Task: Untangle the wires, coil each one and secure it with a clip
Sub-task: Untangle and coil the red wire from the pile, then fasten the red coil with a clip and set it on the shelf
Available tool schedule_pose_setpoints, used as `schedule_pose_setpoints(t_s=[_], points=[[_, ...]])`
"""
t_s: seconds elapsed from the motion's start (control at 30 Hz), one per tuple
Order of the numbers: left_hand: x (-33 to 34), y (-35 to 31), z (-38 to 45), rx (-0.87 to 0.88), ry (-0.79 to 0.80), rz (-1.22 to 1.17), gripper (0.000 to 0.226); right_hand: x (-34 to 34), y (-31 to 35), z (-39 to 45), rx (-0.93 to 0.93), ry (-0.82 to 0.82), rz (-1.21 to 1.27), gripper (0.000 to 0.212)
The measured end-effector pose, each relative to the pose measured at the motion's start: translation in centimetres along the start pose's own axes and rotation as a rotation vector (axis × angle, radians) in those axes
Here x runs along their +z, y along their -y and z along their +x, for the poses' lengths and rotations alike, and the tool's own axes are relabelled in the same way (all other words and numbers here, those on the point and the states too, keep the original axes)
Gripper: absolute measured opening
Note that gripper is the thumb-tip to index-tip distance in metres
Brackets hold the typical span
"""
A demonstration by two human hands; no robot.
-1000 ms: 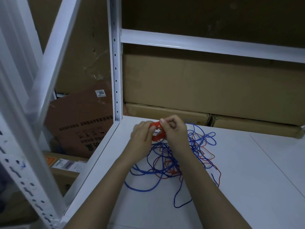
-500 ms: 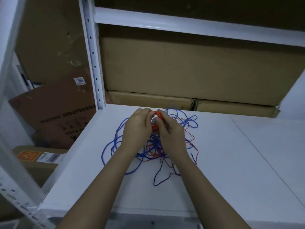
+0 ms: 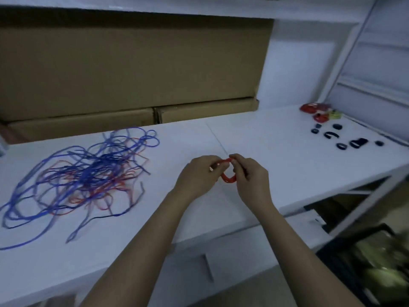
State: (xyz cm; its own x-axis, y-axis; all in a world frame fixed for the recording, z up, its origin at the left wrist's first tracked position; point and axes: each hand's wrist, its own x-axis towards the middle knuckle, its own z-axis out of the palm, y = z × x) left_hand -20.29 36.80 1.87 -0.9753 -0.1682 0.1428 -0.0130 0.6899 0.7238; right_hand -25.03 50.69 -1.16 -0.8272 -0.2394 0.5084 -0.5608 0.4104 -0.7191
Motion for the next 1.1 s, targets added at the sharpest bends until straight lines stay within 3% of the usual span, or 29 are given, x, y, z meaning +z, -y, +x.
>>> schedule_pose_setpoints(t_s=[0.33, 0.7, 0.93, 1.0, 1.1], points=[[15.0, -10.2, 8.6, 0.089, 0.180, -0.029, 0.029, -13.8, -13.3, 3.4, 0.098, -0.077, -0.194, 0.024], [26.3, -16.0, 24.2, 0.116, 0.206, -0.146, 0.024, -22.2, -26.3, 15.7, 0.254, -0.081, -0.031, 0.022], [32.2, -20.3, 32.6, 0.106, 0.296, -0.231, 0.024, -27.8, -34.3, 21.9, 0.264, -0.150, -0.054, 0.024], [33.4, -20.6, 34.5, 0.076, 0.266, -0.200, 0.026, -28.9, -36.4, 23.5, 0.261, -0.136, -0.052, 0.024], [34.3, -20.2, 37.4, 0.037, 0.093, -0.029, 0.027, -29.5, -38.9, 26.6, 0.247, -0.077, -0.007, 0.022]])
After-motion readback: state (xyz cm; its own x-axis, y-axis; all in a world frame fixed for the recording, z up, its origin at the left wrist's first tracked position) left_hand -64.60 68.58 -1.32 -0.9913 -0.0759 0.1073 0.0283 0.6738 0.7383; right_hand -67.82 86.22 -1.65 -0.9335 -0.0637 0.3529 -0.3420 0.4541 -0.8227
